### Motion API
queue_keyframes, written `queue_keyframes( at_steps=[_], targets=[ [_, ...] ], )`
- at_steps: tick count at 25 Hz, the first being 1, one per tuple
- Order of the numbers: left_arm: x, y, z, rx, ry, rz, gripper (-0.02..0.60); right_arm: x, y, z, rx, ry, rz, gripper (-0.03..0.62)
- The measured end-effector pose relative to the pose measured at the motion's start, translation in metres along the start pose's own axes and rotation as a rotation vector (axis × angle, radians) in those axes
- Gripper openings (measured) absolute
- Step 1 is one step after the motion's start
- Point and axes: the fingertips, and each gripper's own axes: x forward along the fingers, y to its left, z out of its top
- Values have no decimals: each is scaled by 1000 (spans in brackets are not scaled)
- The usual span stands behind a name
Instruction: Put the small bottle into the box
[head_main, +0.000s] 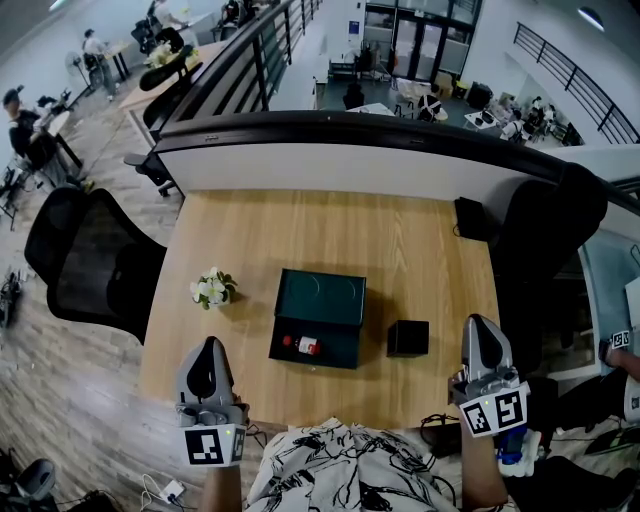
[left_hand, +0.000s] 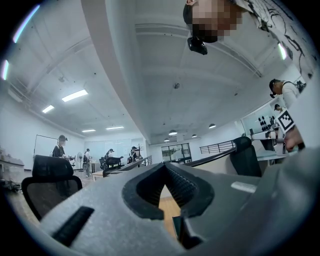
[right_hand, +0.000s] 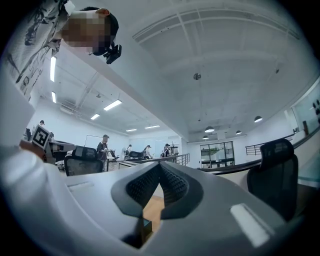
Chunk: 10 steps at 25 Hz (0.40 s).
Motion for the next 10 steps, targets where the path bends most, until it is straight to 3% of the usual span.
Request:
queue_keyframes(
  at_steps=[10],
  targets=[
    [-1, -3, -1, 1, 6, 0, 2, -1, -2, -6, 4, 15, -3, 5]
  ],
)
